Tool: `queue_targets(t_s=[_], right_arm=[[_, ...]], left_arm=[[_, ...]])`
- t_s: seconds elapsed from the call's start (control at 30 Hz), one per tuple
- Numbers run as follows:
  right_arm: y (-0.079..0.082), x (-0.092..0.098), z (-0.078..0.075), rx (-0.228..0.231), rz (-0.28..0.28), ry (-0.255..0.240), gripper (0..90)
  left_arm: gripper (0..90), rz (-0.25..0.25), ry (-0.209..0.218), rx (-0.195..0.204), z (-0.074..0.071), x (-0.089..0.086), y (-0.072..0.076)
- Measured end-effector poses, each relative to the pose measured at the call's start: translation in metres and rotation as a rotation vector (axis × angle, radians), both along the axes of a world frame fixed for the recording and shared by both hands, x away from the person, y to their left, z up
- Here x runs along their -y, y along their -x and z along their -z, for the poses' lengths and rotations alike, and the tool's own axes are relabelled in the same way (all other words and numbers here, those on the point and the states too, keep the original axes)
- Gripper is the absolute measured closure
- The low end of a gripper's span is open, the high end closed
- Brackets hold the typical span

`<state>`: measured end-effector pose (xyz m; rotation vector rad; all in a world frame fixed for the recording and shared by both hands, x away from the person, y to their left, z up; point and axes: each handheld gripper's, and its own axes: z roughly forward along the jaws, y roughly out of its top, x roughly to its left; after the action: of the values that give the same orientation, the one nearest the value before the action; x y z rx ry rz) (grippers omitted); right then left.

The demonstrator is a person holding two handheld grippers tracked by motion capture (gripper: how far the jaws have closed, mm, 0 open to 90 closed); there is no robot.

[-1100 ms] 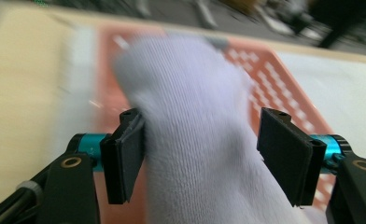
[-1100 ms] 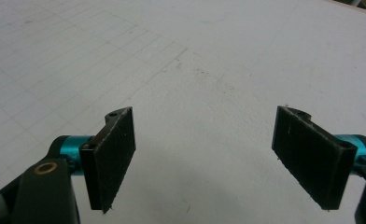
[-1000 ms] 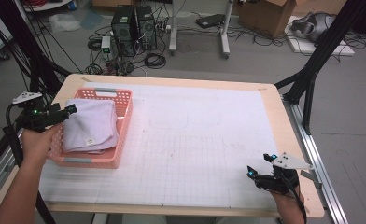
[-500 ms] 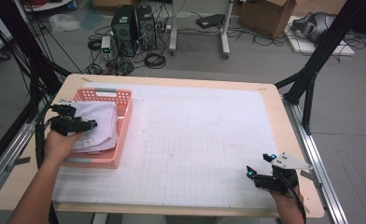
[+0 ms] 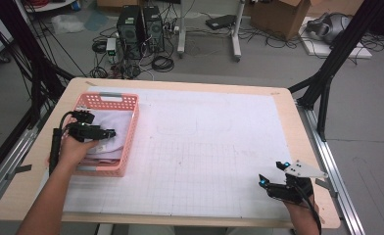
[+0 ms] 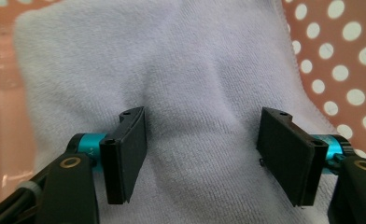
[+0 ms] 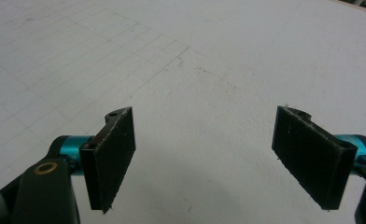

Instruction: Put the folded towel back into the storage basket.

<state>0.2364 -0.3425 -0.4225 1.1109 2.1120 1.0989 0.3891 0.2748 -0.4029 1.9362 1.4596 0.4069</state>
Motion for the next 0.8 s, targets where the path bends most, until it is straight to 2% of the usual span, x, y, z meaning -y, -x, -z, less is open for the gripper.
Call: queue_targets(t_s=[0.03,0.1,0.17,0.33,0.43,0.47,0.5,0.53,0.57,0.6,0.73,0.77,0.8], right_arm=[[0.000,0.000,0.000,-0.004,0.003,-0.006,20.4],[0.000,0.001,0.000,-0.002,0.004,-0.004,20.4],[0.001,0.000,0.000,-0.003,0.005,-0.003,20.4],[0.001,0.000,-0.001,-0.005,0.005,-0.006,20.4],[0.002,0.001,-0.001,-0.003,0.008,-0.008,20.4],[0.001,0.002,-0.001,0.002,0.008,-0.006,20.4],[0.002,0.002,-0.001,0.001,0.008,-0.006,20.4],[0.002,0.002,-0.001,0.000,0.011,-0.007,20.4],[0.002,0.002,-0.001,0.000,0.011,-0.008,20.4],[0.002,0.002,-0.001,0.000,0.012,-0.008,20.4],[0.002,0.001,-0.001,-0.001,0.009,-0.008,20.4],[0.002,0.001,-0.001,0.000,0.008,-0.008,20.4],[0.002,0.001,-0.001,0.000,0.008,-0.008,20.4]], left_arm=[[30.8,-0.027,-0.027,0.008,-0.002,-0.005,0.002],[30.5,-0.031,-0.039,-0.010,-0.002,-0.010,0.002],[28.1,-0.048,-0.077,-0.010,-0.001,-0.013,0.002],[25.0,-0.074,-0.116,0.001,0.001,-0.015,0.001],[26.8,-0.061,-0.120,0.040,-0.004,-0.015,0.005],[27.4,-0.076,-0.107,0.094,-0.011,-0.019,0.010],[27.5,-0.076,-0.107,0.094,-0.011,-0.019,0.010],[27.6,-0.080,-0.053,0.161,-0.019,-0.023,0.016],[27.5,-0.080,-0.053,0.161,-0.019,-0.023,0.016],[27.5,-0.060,0.009,0.237,-0.028,-0.027,0.025],[25.4,-0.033,0.133,0.397,-0.042,-0.032,0.044],[24.2,-0.033,0.133,0.397,-0.042,-0.032,0.044],[24.2,-0.021,0.172,0.423,-0.044,-0.032,0.049]])
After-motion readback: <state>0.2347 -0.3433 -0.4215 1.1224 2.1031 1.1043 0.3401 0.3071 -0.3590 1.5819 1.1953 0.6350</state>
